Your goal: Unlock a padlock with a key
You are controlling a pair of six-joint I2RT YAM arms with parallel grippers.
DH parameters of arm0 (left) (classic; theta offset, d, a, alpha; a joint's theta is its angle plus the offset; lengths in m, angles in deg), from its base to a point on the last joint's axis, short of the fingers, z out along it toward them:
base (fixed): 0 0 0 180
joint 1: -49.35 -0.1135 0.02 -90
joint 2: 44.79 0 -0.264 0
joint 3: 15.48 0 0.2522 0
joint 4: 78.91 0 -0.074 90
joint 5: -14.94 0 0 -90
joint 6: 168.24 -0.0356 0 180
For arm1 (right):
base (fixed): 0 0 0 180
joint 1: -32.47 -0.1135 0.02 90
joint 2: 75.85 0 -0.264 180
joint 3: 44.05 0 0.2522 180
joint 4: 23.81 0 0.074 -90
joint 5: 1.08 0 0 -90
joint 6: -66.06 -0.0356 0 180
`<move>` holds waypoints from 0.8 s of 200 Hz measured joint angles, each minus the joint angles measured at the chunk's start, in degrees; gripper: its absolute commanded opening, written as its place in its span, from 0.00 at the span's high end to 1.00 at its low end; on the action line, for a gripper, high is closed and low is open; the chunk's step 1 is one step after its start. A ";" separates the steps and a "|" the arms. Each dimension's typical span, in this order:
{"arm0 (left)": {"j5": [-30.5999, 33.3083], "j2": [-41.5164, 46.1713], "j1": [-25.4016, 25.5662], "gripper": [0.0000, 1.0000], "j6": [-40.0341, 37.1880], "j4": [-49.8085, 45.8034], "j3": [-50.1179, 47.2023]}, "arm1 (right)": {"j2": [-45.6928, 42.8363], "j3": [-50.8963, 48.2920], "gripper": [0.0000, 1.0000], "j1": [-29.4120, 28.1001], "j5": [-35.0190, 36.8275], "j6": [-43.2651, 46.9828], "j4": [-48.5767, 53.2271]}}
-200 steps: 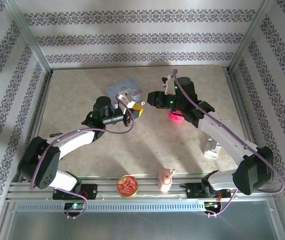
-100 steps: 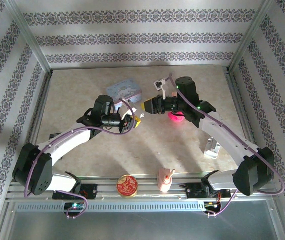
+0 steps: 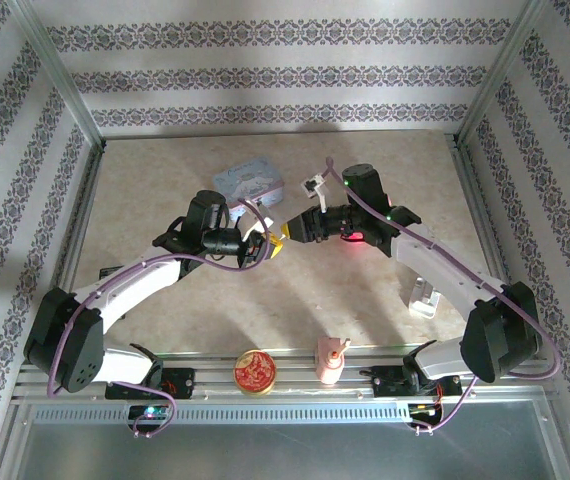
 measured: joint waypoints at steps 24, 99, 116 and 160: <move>-0.02 0.17 -0.04 1.00 0.02 -0.02 0.00 | 0.04 -0.20 0.64 0.00 -0.35 0.28 0.04; -0.85 0.44 -0.04 1.00 0.02 -0.02 0.55 | 0.92 -0.22 0.73 -0.02 -1.27 1.25 0.76; -0.87 0.44 -0.04 1.00 0.02 -0.04 0.63 | 1.03 -0.22 0.77 -0.02 -1.29 1.33 1.27; -0.83 0.44 -0.15 1.00 0.11 -0.22 0.66 | 1.03 -0.22 0.99 -0.02 -1.53 2.67 1.64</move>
